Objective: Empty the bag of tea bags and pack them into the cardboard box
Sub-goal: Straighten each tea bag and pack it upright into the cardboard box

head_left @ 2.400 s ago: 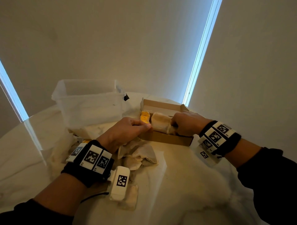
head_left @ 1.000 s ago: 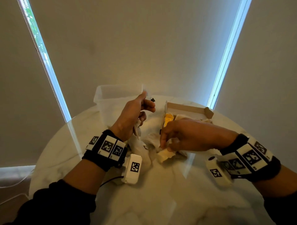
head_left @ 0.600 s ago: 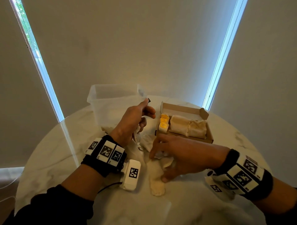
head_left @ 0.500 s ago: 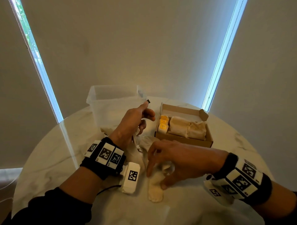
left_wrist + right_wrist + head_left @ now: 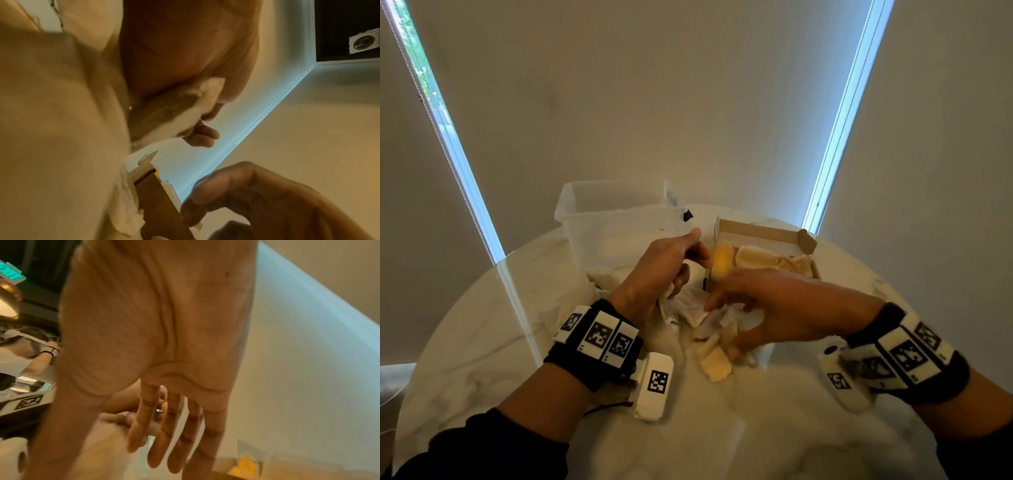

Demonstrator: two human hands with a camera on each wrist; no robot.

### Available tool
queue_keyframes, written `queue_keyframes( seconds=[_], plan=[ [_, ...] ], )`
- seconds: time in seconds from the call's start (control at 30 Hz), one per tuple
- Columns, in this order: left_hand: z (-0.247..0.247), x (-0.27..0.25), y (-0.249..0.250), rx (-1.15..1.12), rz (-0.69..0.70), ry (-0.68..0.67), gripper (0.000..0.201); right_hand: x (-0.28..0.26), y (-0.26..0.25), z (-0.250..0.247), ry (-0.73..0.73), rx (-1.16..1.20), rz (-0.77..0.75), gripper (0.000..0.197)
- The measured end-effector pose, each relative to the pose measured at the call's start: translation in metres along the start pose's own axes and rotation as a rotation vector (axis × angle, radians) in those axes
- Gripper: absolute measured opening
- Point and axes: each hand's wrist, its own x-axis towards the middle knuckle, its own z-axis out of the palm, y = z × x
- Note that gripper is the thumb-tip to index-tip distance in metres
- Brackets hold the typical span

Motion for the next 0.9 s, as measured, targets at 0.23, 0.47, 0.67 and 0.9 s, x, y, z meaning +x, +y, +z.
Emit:
queue_keyframes(
  seconds=[0.23,0.47,0.67,0.9],
  plan=[
    [0.0,-0.002,-0.002,0.025,0.019,-0.007,0.047,-0.003,0.007,-0.001,0.065,-0.004,0.044,0.022],
    [0.007,-0.009,0.004,0.075,0.076,-0.108,0.058,0.0,0.014,-0.037,0.652,0.724,0.209,0.014],
    [0.007,-0.012,0.002,0.105,0.096,-0.223,0.051,0.025,0.021,-0.009,0.717,1.209,0.219,0.025],
    [0.005,-0.005,-0.008,-0.002,0.098,-0.178,0.045,0.034,0.021,0.016,0.687,1.32,0.173,0.025]
  ],
)
